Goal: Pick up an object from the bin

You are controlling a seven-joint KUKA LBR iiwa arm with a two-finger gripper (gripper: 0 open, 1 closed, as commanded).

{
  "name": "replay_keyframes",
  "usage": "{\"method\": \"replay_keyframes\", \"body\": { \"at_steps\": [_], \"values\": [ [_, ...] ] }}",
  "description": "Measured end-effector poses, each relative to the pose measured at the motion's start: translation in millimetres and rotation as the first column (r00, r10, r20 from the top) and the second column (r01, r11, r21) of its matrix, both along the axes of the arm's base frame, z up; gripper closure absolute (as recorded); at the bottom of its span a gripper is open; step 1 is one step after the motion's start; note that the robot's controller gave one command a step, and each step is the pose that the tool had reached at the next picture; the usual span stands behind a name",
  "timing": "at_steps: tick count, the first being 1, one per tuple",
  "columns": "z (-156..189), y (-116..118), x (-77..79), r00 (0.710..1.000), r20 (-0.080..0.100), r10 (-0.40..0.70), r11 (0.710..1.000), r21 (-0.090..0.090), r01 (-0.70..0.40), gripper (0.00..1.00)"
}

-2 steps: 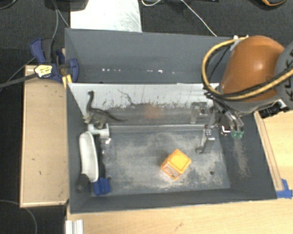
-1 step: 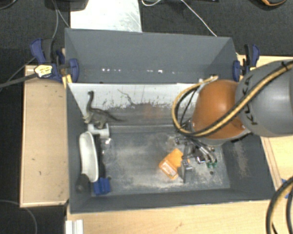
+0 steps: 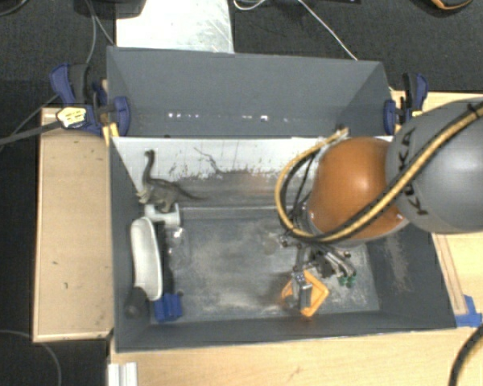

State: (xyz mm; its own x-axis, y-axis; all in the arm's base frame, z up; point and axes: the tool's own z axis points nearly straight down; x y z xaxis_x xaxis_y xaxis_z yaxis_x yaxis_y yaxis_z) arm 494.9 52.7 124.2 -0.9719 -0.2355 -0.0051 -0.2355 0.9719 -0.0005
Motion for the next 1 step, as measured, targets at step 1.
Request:
{"method": "replay_keyframes", "body": {
  "at_steps": [1],
  "values": [
    [-23.7, -10.1, -3.0, 0.993, -0.006, 0.121, 0.993, -0.001, -0.121, 0.00]
  ]
}}
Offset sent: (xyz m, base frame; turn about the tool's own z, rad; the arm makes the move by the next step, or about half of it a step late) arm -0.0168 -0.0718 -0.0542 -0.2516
